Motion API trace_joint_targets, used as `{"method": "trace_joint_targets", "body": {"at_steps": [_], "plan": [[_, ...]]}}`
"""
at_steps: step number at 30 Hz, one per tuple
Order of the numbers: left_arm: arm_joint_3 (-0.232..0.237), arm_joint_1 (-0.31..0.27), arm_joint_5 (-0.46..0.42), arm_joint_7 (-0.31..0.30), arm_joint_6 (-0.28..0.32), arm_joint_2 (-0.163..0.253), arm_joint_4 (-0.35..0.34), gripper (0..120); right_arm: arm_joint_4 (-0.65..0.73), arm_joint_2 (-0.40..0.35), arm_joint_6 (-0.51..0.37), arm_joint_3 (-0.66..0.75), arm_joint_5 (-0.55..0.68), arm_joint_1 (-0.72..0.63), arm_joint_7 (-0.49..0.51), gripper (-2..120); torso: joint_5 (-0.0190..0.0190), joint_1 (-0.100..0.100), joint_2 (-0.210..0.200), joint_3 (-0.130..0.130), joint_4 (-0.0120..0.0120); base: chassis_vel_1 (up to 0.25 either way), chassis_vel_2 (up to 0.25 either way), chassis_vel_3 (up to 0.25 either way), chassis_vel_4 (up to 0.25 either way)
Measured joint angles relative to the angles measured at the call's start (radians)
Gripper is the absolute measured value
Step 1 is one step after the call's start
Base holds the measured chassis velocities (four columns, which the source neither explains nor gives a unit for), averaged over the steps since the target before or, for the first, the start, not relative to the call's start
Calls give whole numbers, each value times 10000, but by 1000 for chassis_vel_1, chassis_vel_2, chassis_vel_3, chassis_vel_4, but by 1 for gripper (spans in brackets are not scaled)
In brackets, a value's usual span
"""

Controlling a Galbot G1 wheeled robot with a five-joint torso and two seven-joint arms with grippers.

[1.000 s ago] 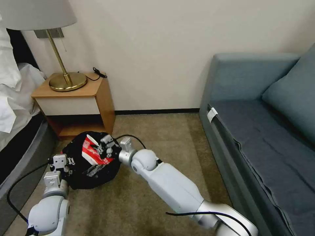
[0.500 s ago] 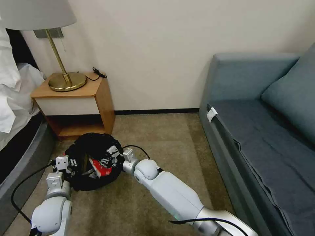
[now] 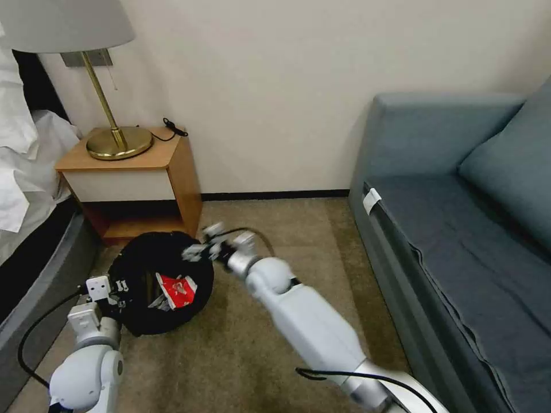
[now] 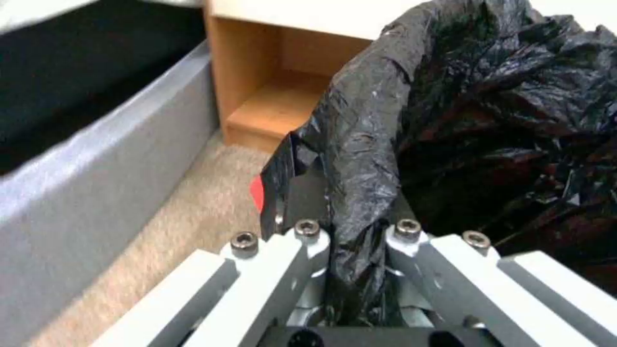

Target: Pick up the trash bin, then pick up the garbage on the floor and place it into the trash bin.

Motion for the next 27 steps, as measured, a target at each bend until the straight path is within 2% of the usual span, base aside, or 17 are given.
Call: {"method": "trace_joint_targets", "body": {"at_steps": [1,2,4,6,9,10,11,14,17,20,21,27], "plan": [[-64,-12,-377,-204,12,-57,-2,4,-63,-4,62,374,-41,-117,-29,100,0,0,0,0,-2,0,0,0,0],[-64,-12,-377,-204,12,-57,-2,4,-63,-4,62,374,-41,-117,-29,100,0,0,0,0,-2,0,0,0,0],[-226,-12,-1387,-598,7,-167,72,4,-206,-215,228,1250,-83,-521,-185,100,2,0,0,0,5,0,0,0,0],[-265,-10,-1611,-671,-16,-191,145,4,-231,-300,285,1517,-88,-668,-219,100,0,0,0,0,5,0,0,0,0],[-479,-57,-2507,-806,-295,-254,504,4,-146,-476,422,2543,-46,-1382,-363,100,1,0,0,1,0,0,0,0,0],[-559,-130,-3041,-930,-497,-294,759,4,47,-481,455,2873,38,-1706,-400,100,0,0,0,0,2,0,0,0,0],[-559,-130,-3041,-930,-497,-294,759,4,47,-481,455,2873,38,-1706,-400,100,0,0,0,0,2,0,0,0,0],[-580,-231,-3852,-1499,-766,-356,1221,4,412,-487,464,3101,75,-2214,-452,100,-1,0,0,0,2,0,0,0,0],[-574,-255,-4055,-1830,-802,-380,1462,4,733,-505,474,3127,47,-2503,-509,100,-1,0,0,0,3,0,0,0,0],[-549,-288,-4185,-2040,-810,-368,1696,14,1135,-508,474,3051,6,-2775,-542,100,1,0,0,0,3,0,0,0,0],[-549,-288,-4185,-2040,-810,-368,1696,14,1135,-508,474,3051,6,-2775,-542,100,1,0,0,0,3,0,0,0,0],[-536,-301,-4117,-2076,-779,-300,1779,39,1342,-490,472,2912,-177,-2982,-592,100,-2,-1,0,-1,3,0,0,0,0]]}}
